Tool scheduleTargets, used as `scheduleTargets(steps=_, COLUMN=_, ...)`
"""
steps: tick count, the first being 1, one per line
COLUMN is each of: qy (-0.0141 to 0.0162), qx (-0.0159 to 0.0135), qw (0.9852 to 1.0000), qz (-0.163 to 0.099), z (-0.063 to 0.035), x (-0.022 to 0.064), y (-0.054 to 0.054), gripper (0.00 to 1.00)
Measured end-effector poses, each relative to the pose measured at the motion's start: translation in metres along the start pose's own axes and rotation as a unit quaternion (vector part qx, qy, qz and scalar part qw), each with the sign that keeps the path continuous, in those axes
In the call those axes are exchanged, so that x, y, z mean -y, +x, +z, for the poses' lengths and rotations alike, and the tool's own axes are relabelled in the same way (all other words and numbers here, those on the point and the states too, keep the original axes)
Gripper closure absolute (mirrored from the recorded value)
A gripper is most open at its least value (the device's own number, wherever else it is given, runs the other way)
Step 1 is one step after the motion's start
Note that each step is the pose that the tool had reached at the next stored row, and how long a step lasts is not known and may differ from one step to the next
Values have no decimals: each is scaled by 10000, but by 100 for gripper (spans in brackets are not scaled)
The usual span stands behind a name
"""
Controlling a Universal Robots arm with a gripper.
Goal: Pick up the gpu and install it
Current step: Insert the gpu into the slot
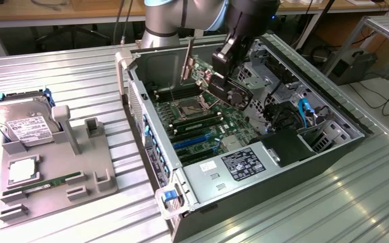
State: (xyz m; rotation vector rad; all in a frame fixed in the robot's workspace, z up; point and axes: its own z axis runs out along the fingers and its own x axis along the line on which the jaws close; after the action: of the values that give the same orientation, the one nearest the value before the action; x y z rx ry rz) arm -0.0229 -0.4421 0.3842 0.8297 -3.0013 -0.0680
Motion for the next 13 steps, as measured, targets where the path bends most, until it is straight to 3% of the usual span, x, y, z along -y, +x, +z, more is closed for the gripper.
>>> scheduleTargets(steps=2, qy=4, qx=-12, qw=9997, qz=-236, z=15, x=1, y=0, gripper=74)
scheduleTargets(steps=6, qy=10, qx=-36, qw=9973, qz=-734, z=47, x=2, y=-1, gripper=74)
scheduleTargets(steps=11, qy=17, qx=-59, qw=9929, qz=-1192, z=76, x=4, y=-1, gripper=74)
scheduleTargets(steps=13, qy=20, qx=-69, qw=9901, qz=-1399, z=89, x=4, y=-1, gripper=74)
